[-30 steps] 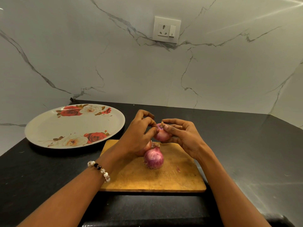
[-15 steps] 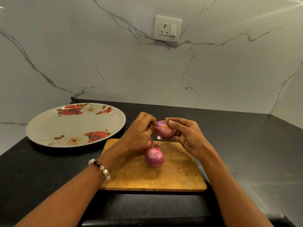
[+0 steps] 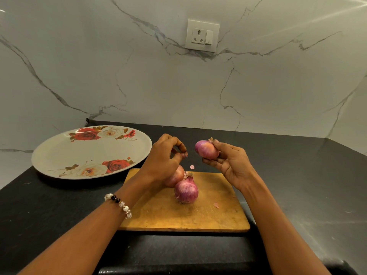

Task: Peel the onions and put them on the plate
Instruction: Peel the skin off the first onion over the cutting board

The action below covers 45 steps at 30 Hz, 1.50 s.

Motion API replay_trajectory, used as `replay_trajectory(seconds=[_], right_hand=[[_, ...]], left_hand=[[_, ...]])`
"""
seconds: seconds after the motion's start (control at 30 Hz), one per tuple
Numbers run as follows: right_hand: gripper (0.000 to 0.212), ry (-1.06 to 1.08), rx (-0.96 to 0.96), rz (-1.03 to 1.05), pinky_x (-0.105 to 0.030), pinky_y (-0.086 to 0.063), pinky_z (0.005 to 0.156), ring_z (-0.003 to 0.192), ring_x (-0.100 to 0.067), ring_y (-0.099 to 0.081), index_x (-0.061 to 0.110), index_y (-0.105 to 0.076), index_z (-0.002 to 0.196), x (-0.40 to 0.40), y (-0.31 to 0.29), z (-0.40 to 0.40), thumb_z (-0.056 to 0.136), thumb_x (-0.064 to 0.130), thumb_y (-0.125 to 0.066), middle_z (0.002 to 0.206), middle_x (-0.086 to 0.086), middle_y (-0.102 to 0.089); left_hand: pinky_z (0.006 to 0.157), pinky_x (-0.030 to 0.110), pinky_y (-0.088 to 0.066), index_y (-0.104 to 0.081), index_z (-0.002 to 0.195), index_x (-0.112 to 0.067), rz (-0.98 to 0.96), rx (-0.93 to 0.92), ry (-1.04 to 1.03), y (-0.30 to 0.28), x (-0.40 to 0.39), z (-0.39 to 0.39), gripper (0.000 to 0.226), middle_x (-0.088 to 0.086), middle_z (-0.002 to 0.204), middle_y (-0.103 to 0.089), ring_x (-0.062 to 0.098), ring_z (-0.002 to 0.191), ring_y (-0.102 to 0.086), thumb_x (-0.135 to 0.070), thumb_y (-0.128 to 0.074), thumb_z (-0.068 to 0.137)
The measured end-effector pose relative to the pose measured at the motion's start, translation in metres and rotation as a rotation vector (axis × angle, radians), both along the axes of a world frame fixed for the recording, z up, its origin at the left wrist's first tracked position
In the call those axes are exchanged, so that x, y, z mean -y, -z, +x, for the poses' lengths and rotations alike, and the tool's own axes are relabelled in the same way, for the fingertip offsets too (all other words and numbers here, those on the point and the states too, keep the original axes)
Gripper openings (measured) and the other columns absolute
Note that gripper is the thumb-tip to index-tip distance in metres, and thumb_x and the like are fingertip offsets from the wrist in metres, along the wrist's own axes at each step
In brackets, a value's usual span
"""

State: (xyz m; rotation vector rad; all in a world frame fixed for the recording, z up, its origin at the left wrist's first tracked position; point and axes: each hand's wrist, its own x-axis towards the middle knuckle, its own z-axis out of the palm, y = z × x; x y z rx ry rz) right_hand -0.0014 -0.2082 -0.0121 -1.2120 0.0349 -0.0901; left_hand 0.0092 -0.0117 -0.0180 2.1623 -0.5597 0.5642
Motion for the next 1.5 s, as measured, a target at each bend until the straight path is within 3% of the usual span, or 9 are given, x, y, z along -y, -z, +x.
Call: replay_trajectory(seconds=[0.13, 0.33, 0.5, 0.73, 1.0, 1.3, 1.5], right_hand=[[0.013, -0.037, 0.029, -0.062, -0.041, -0.063, 0.072, 0.096, -0.031, -0.071, 0.005, -0.072, 0.098, 0.0004, 0.0018, 0.0006, 0.09, 0.011, -0.065, 0.11, -0.017, -0.067], [0.031, -0.131, 0.051, -0.15, -0.039, -0.063, 0.067, 0.099, -0.032, -0.071, 0.006, -0.072, 0.101, -0.0002, 0.0033, 0.0006, 0.072, 0.017, -0.072, 0.11, -0.015, -0.071], [0.037, -0.197, 0.062, -0.206, -0.049, -0.061, 0.078, 0.105, -0.035, -0.069, 0.003, -0.07, 0.108, 0.0005, 0.0065, 0.0024, 0.073, 0.013, -0.073, 0.112, -0.017, -0.071], [0.038, -0.196, 0.066, -0.258, -0.05, -0.061, 0.077, 0.103, -0.034, -0.07, 0.003, -0.07, 0.107, 0.0011, 0.0087, 0.0041, 0.072, 0.014, -0.073, 0.109, -0.017, -0.071], [0.037, -0.204, 0.083, -0.234, -0.049, -0.061, 0.075, 0.103, -0.035, -0.07, 0.001, -0.07, 0.107, 0.0015, 0.0084, 0.0034, 0.073, 0.014, -0.073, 0.108, -0.017, -0.072], [0.039, -0.2, 0.073, -0.246, -0.046, -0.062, 0.073, 0.103, -0.035, -0.07, 0.0, -0.069, 0.108, 0.0005, 0.0088, 0.0042, 0.072, 0.015, -0.073, 0.108, -0.017, -0.072], [0.042, -0.205, 0.078, -0.245, -0.049, -0.061, 0.076, 0.104, -0.035, -0.069, 0.0, -0.068, 0.111, 0.0023, 0.0092, 0.0052, 0.072, 0.015, -0.073, 0.111, -0.019, -0.071]], left_hand=[[0.068, 0.004, -0.044, -0.059, 0.087, -0.022, -0.072, 0.076, 0.034, -0.0013, 0.0018, -0.0014, 0.015, -0.005, 0.098, -0.054, 0.008, 0.084, -0.056, -0.008, -0.065, 0.086], [0.069, 0.002, -0.043, -0.067, 0.092, -0.014, -0.056, 0.167, 0.036, 0.0012, 0.0059, 0.0012, 0.012, -0.004, 0.098, -0.055, 0.009, 0.087, -0.054, -0.02, -0.073, 0.082], [0.071, 0.009, -0.043, -0.071, 0.095, -0.016, 0.01, 0.196, 0.098, 0.003, 0.0071, 0.0016, 0.016, -0.003, 0.1, -0.057, 0.01, 0.09, -0.055, -0.016, -0.075, 0.079], [0.069, 0.009, -0.043, -0.071, 0.087, -0.015, 0.055, 0.199, 0.123, 0.0036, 0.0062, 0.0011, 0.011, -0.004, 0.098, -0.055, 0.01, 0.089, -0.054, -0.014, -0.076, 0.078], [0.074, 0.012, -0.042, -0.064, 0.096, -0.015, 0.103, 0.211, 0.099, 0.0057, 0.0067, 0.003, 0.015, -0.003, 0.102, -0.054, 0.01, 0.092, -0.051, -0.02, -0.07, 0.084], [0.073, 0.01, -0.038, -0.067, 0.092, -0.01, 0.12, 0.203, 0.087, 0.0067, 0.0059, 0.0047, 0.01, 0.003, 0.105, -0.056, 0.011, 0.096, -0.05, -0.013, -0.07, 0.083], [0.074, 0.01, -0.039, -0.065, 0.096, -0.015, 0.095, 0.194, 0.091, 0.0056, 0.0068, 0.0035, 0.014, -0.002, 0.104, -0.053, 0.01, 0.096, -0.049, -0.015, -0.071, 0.083]])
